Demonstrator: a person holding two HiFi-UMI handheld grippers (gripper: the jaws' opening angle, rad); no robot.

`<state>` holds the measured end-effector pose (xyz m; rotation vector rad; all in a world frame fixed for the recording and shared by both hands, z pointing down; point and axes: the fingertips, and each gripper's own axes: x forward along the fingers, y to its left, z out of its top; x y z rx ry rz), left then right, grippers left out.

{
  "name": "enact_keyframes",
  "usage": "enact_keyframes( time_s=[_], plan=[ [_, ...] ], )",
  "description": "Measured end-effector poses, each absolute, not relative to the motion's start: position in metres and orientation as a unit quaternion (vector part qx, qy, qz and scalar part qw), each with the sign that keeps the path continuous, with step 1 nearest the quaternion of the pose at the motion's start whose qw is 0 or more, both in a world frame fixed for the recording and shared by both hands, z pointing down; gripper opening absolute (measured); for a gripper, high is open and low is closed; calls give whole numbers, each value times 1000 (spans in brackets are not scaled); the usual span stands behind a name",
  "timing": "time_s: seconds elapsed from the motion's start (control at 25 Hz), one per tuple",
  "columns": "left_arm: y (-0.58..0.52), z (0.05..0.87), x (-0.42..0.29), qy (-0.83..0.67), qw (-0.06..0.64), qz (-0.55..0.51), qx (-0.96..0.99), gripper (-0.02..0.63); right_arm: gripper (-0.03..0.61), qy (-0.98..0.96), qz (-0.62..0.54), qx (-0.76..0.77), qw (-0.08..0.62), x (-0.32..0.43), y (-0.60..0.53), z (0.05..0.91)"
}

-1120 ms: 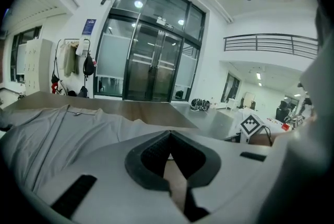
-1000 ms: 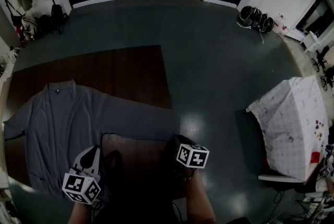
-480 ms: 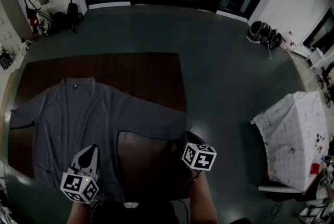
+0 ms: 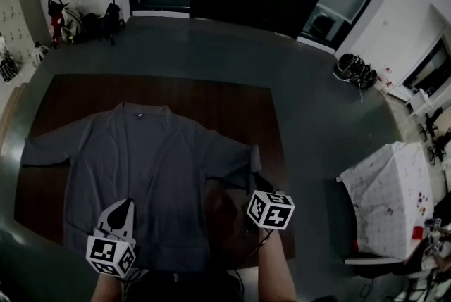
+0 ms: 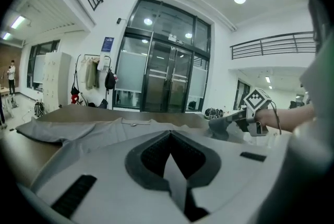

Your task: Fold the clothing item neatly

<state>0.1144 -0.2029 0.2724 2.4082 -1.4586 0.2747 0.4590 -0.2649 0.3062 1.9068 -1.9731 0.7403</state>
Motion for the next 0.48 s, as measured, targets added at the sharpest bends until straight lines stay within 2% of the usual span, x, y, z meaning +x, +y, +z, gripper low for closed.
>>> enact_keyframes(
  time_s=[0.24, 0.48],
  plan=[
    [-190, 277, 17, -510, 163, 94, 839, 8, 14, -689, 223, 673, 153, 368, -264, 294],
    [-194, 280, -21, -521, 179, 88, 830, 8, 14, -694, 231, 660, 171, 329, -264, 308]
  ],
)
